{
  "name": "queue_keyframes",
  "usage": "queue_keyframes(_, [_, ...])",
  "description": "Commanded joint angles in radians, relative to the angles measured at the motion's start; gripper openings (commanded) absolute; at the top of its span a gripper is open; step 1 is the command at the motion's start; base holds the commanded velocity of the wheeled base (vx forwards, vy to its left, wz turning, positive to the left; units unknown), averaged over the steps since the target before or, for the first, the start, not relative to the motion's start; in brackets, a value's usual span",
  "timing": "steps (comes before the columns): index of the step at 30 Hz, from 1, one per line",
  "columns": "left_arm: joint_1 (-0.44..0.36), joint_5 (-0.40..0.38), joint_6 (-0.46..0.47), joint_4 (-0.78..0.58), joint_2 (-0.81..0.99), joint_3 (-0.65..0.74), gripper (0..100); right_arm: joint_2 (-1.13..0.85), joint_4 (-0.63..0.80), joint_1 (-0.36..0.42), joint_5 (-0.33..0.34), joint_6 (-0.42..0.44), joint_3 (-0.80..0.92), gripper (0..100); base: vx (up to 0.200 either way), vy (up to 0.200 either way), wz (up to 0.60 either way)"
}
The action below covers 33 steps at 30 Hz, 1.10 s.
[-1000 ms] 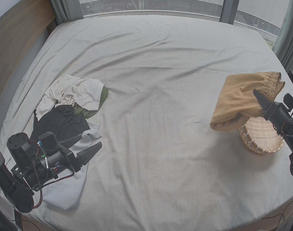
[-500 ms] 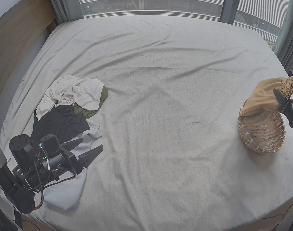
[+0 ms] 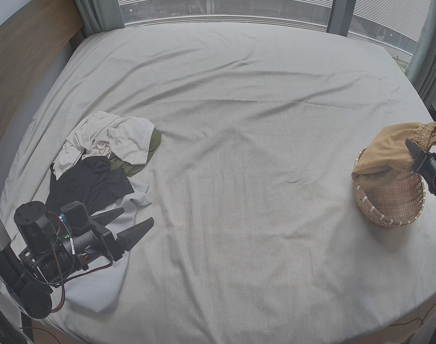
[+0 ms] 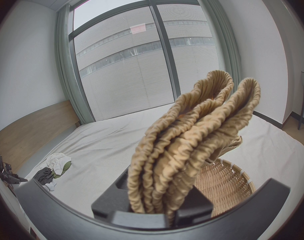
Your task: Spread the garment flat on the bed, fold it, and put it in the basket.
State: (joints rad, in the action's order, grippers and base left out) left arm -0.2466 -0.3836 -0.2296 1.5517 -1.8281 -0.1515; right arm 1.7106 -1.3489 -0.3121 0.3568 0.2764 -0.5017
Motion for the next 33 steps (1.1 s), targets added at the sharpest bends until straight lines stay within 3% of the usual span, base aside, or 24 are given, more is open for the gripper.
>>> queue_keyframes(1, [0.000, 0.000, -0.001, 0.001, -0.002, 0.000, 100, 0.003, 0.001, 0.001, 0.001, 0.000, 0.002, 0, 0.000, 0.000, 0.00])
queue_keyframes(2, [0.001, 0.000, -0.001, 0.001, -0.002, 0.000, 100, 0.003, 0.001, 0.001, 0.001, 0.000, 0.002, 100, 0.000, 0.000, 0.00])
queue_keyframes(8, [0.000, 0.000, -0.002, 0.001, -0.002, 0.000, 100, -0.036, 0.010, -0.018, 0.002, -0.002, -0.003, 100, 0.000, 0.000, 0.00])
queue_keyframes(23, [-0.002, 0.000, -0.002, 0.001, -0.003, 0.000, 100, -0.368, 0.312, 0.018, 0.001, -0.002, -0.070, 100, 0.000, 0.000, 0.00])
queue_keyframes(27, [-0.003, 0.000, -0.002, 0.001, -0.002, 0.000, 100, -0.394, 0.396, 0.099, -0.002, -0.036, -0.044, 100, 0.000, 0.000, 0.00])
queue_keyframes(33, [-0.003, 0.000, -0.002, 0.001, -0.002, 0.001, 100, -0.355, 0.389, 0.209, -0.002, -0.059, 0.032, 100, 0.000, 0.000, 0.00])
